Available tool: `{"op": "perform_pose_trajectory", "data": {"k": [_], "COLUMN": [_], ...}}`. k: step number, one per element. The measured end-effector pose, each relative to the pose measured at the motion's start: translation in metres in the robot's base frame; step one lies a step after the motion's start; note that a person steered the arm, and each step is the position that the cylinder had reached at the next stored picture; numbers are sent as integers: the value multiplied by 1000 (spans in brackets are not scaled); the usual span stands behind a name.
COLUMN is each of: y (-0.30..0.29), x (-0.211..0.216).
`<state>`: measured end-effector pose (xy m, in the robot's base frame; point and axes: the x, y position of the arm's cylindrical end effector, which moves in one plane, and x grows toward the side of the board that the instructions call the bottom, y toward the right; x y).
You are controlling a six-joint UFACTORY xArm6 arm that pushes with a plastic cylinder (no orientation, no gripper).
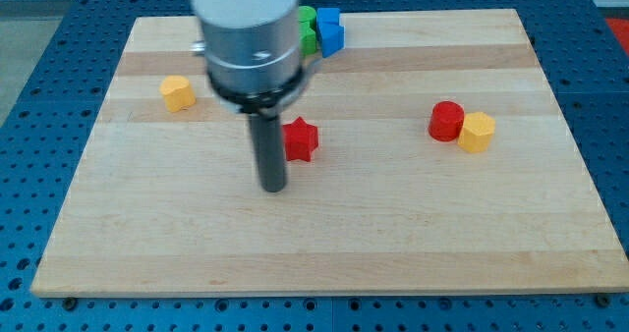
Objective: Move the red star above the yellow hexagon
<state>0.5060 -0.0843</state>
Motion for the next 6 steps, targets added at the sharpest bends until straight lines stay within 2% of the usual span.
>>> {"op": "perform_pose_trajectory", "data": {"k": [1,2,3,4,5,6], "y": [-46,-9,68,100,131,140], "x": [-16,-40,-40,-61,-104,-107]}}
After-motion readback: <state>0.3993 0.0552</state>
